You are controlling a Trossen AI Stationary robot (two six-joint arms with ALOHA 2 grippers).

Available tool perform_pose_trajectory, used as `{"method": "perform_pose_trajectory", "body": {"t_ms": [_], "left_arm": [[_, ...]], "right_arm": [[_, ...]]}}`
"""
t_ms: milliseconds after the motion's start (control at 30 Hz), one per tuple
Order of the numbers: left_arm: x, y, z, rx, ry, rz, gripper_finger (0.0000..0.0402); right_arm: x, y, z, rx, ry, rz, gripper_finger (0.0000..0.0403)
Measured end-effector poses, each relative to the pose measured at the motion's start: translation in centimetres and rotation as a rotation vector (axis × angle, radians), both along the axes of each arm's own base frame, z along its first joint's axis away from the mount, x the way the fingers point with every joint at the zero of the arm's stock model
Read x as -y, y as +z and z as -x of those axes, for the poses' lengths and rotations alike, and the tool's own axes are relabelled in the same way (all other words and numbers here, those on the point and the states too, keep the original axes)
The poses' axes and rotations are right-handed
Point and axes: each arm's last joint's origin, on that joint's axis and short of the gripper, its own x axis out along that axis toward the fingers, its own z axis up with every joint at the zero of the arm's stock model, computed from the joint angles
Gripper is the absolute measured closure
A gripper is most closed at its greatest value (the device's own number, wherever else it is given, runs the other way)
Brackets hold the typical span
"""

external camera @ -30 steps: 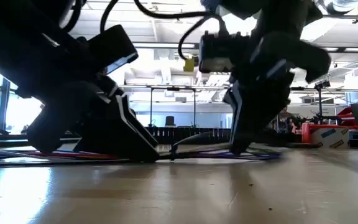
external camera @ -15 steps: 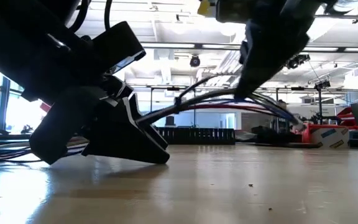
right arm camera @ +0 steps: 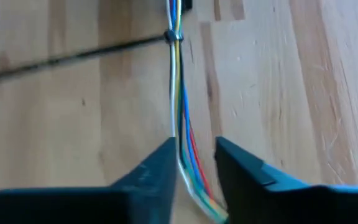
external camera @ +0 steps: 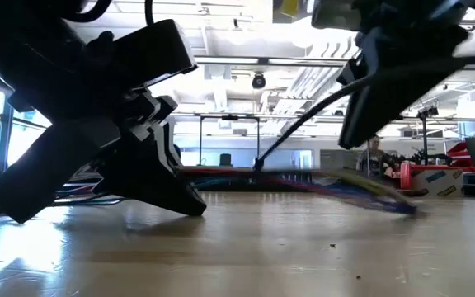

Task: Ziptie cables
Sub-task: Wrap the cables together using a black zip tie, then put the zip-tied cables into the black cable duct

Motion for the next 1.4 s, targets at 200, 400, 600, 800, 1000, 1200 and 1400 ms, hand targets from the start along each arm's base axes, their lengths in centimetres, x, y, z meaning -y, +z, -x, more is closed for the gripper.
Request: {"method": "perform_pose_trajectory", "body": {"t_ms": [200,400,600,800,1000,1200,1400], "left_arm": [[0.4,0.6,-0.3,-0.052,-0.015,-0.010,0.0401],[0.9,1.1,-0.5,-0.072,-0.050,-0.008,0.0401],[1.0,1.1,-0.5,-0.085,-0.068,0.021,0.0401],[1.3,1.2,-0.5,-0.100,-0.104,0.059,0.0380],[1.3,3.5,0.8,-0.178,-0.127,0.173,0.0302],[-1.2,9.3,3.4,-0.213,-0.052,0.155,0.0247],[-8.5,14.5,4.3,-0.040,0.147,0.095,0.0216]], "right_arm": [[-0.1,-1.7,1.6,-0.085,0.147,0.099,0.0188],[2.0,-4.6,2.8,-0.124,0.162,0.145,0.0162],[2.8,-4.4,2.0,-0.115,0.260,0.161,0.0184],[3.2,-3.6,0.9,-0.078,0.319,0.158,0.0198],[3.8,-3.6,1.4,-0.168,0.292,0.026,0.0202],[4.8,-1.6,3.1,-0.143,0.198,0.048,0.0202],[5.8,0.7,4.3,0.144,0.071,0.097,0.0202]]}}
